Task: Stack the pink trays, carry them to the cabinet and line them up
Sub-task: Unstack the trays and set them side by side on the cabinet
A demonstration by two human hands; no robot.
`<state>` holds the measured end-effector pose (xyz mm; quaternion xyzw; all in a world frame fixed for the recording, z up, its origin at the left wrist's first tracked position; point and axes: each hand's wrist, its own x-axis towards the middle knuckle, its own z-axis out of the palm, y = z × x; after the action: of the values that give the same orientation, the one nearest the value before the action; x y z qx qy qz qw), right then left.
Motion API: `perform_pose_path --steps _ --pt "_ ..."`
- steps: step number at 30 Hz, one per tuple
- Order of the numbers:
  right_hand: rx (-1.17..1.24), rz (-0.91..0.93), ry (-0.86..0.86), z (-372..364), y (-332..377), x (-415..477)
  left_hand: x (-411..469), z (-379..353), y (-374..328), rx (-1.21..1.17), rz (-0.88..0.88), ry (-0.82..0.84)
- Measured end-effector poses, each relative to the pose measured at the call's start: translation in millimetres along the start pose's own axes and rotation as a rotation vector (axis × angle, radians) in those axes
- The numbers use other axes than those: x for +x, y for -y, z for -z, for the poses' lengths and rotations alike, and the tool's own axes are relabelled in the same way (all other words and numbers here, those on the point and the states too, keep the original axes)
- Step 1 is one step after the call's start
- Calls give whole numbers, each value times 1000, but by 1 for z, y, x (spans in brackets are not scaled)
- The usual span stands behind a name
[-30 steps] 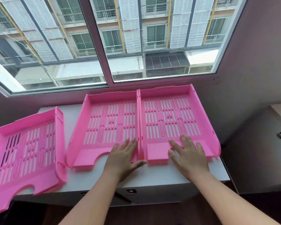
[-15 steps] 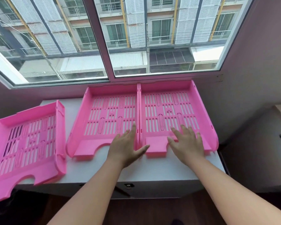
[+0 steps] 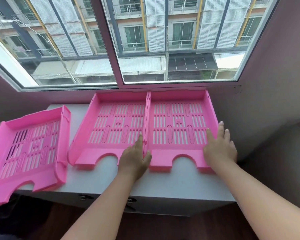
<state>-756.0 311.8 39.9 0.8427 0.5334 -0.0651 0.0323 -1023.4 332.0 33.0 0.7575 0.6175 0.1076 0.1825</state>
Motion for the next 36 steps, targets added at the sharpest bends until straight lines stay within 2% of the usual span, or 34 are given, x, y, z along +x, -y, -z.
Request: perform_pose_path --steps 4,7,12,15,16,19,21,27,36 --pt "-53 117 -82 13 20 -3 -1 16 12 87 -33 -9" --pt "77 271 -57 23 60 -12 -7 42 36 109 28 -109" --pt "309 382 -5 26 143 -32 -17 90 113 238 245 -271" --pt "395 349 66 20 187 -41 -18 112 162 289 434 -239" --pt "422 325 88 16 198 -44 -16 117 174 242 492 -203" --pt "453 225 94 10 220 -51 -5 117 200 -137 589 -110" --pt "383 185 46 3 226 -50 2 113 212 -282 561 -140" --pt "361 124 -35 -20 226 -41 26 112 237 -381 457 -190" --pt "300 112 -38 -19 230 -44 43 110 239 -463 295 -51"
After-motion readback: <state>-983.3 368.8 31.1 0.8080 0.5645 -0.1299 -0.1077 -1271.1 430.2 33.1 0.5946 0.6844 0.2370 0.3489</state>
